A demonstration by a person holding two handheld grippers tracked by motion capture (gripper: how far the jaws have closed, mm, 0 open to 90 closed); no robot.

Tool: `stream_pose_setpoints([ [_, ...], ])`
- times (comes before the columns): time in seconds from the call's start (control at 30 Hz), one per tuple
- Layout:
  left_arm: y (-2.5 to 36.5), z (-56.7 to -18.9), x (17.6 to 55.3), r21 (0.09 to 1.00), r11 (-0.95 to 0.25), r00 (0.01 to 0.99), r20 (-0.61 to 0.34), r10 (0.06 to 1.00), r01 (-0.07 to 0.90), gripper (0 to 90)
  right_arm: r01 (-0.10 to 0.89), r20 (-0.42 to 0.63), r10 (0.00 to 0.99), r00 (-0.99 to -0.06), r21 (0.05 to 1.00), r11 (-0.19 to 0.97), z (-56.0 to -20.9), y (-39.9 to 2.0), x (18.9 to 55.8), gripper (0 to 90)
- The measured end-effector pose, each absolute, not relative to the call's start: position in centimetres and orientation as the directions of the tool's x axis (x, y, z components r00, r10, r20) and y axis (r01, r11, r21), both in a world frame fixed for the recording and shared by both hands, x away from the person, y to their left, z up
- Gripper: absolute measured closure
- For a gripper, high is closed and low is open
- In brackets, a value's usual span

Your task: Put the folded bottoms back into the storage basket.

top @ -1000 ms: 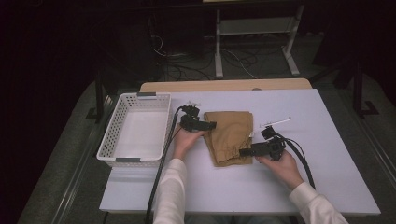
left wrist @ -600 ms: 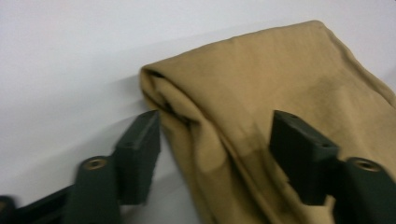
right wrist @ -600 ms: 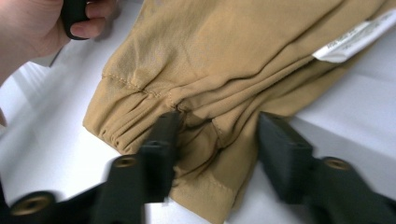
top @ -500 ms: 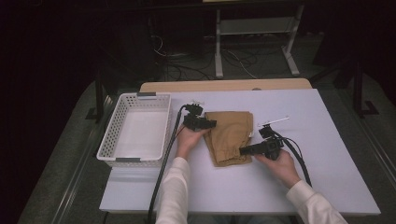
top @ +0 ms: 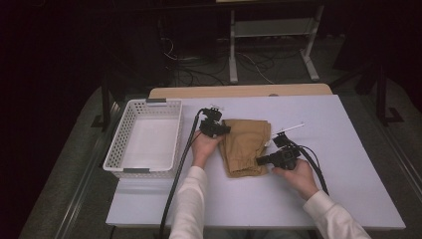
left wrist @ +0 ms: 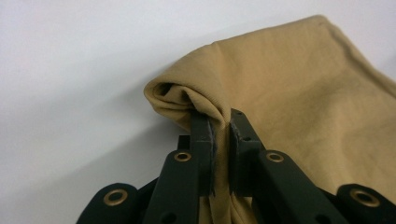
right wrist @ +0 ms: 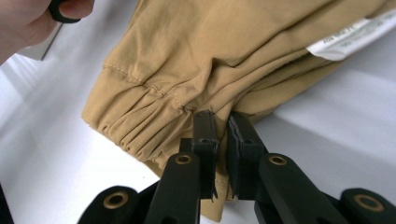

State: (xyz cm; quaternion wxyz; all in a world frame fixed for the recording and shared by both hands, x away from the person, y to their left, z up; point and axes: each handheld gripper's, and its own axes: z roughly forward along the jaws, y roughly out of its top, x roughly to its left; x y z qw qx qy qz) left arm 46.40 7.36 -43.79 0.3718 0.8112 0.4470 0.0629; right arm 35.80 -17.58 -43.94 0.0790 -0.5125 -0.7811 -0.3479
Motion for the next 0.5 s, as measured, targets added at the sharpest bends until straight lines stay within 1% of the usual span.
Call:
stream_pose_setpoints([
  [0.23,7.3,-43.4,46.4,0.662,-0.334,0.611,-0.238,0.755,0.671,83.3,0.852,0.487,0.733,-0.475,0.465,0.242,-43.4,-17.6,35.5,81.3],
  [0.5,7.7,-42.4,46.2,0.671,-0.333,0.624,-0.248,0.741,0.662,83.4,0.839,0.487,0.725,-0.488,0.492,0.234,-42.6,-17.8,35.1,81.3],
])
